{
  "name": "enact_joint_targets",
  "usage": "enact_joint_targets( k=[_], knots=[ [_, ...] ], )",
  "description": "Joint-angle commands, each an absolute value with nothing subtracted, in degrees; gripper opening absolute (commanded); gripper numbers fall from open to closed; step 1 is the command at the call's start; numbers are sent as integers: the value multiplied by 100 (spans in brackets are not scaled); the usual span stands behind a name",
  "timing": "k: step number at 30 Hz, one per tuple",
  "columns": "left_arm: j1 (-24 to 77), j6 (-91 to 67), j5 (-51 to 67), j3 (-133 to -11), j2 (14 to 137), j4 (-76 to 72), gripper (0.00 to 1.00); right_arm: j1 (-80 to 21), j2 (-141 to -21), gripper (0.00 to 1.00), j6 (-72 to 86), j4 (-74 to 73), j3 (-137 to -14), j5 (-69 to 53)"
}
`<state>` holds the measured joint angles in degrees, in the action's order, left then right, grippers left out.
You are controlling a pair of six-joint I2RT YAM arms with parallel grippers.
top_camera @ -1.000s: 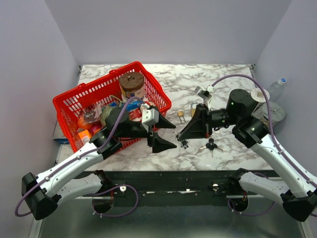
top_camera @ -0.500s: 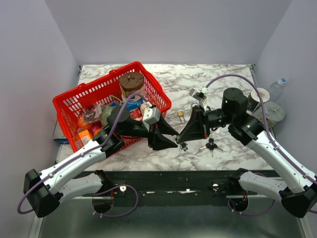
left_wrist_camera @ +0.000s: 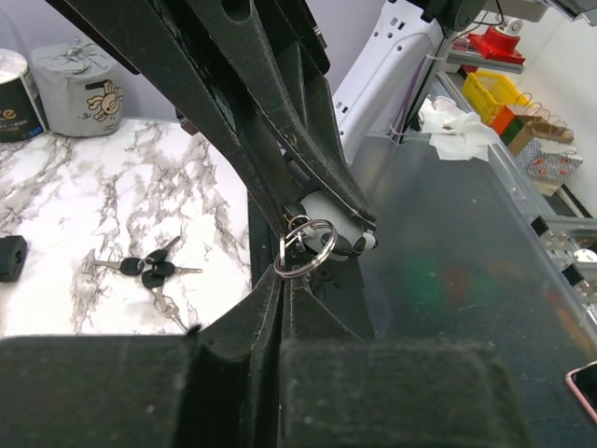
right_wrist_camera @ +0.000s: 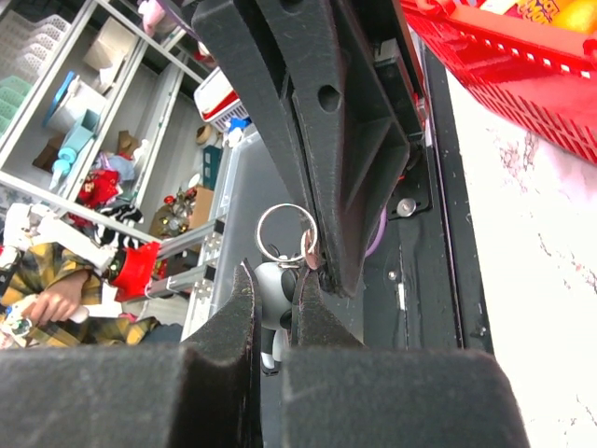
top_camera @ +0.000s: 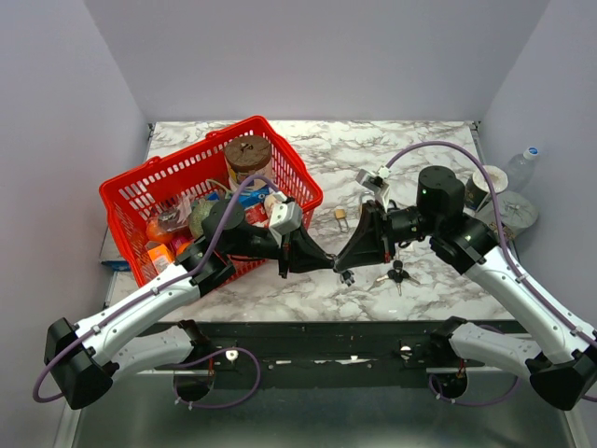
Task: Unlock with the key
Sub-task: Pick up the key from the center of the board.
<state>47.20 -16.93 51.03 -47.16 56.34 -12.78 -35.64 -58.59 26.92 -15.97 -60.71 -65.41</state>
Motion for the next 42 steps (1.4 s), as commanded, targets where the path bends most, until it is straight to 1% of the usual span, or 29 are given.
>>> enact_joint_targets(
  k=[1, 3, 5, 7, 10, 11, 13, 14, 16, 18, 23, 25, 28, 29, 31, 32, 35, 42],
  knots=[
    [4693, -1372, 5019, -4799, 5616, -1056, 0, -3595, -5748, 1, 2531, -1898, -6117, -6338],
    [4693, -1231, 4774, -4843, 5581, -880, 0, -3595, -5731, 2, 2522, -1960, -6135, -6258],
    [4693, -1003, 4501, -4869, 5546, -607, 0, -3595, -5687, 9, 2514, -2030, -6178, -6083],
    [4702, -731, 4055, -4895, 5511, -327, 0, -3595, -5669, 9, 2470, -2118, -6249, -5933],
    [4720, -519, 3422, -4869, 5397, -150, 0, -3603, -5643, 17, 2373, -2311, -6310, -5573],
    [4737, -414, 3297, -4852, 5327, -115, 0, -3595, -5616, 27, 2321, -2381, -6311, -5363],
    [4799, -308, 3121, -4825, 5282, -44, 0, -3595, -5599, 40, 2250, -2443, -6337, -5152],
    [4808, -273, 3059, -4816, 5274, -27, 0, -3603, -5581, 53, 2128, -2530, -6346, -4924],
    [4843, -272, 3093, -4825, 5291, -9, 0, -3603, -5520, 60, 1970, -2636, -6389, -4668],
    [4851, -264, 3146, -4860, 5344, -9, 0, -3612, -5406, 63, 1759, -2724, -6398, -4343],
    [4860, -202, 3278, -4896, 5440, 132, 0, -3735, -5247, 65, 1250, -2865, -6399, -3535],
    [4860, -176, 3435, -4904, 5458, 132, 0, -3788, -5238, 64, 1134, -2830, -6363, -3428],
    [4860, -176, 3673, -4904, 5528, 123, 0, -3911, -5291, 59, 923, -2672, -6276, -3349],
    [4860, -167, 3743, -4904, 5554, 123, 0, -3981, -5369, 56, 801, -2663, -6275, -3236],
    [4860, -176, 3927, -4931, 5616, 149, 0, -4051, -5440, 52, 686, -2689, -6293, -3156],
    [4860, -176, 3964, -4948, 5668, 167, 0, -4130, -5527, 48, 607, -2707, -6293, -3112],
    [4860, -176, 4052, -4992, 5748, 228, 0, -4227, -5607, 42, 502, -2698, -6311, -3103],
    [4860, -158, 4078, -5019, 5792, 255, 0, -4368, -5765, 34, 316, -2848, -6311, -3024]
  ],
)
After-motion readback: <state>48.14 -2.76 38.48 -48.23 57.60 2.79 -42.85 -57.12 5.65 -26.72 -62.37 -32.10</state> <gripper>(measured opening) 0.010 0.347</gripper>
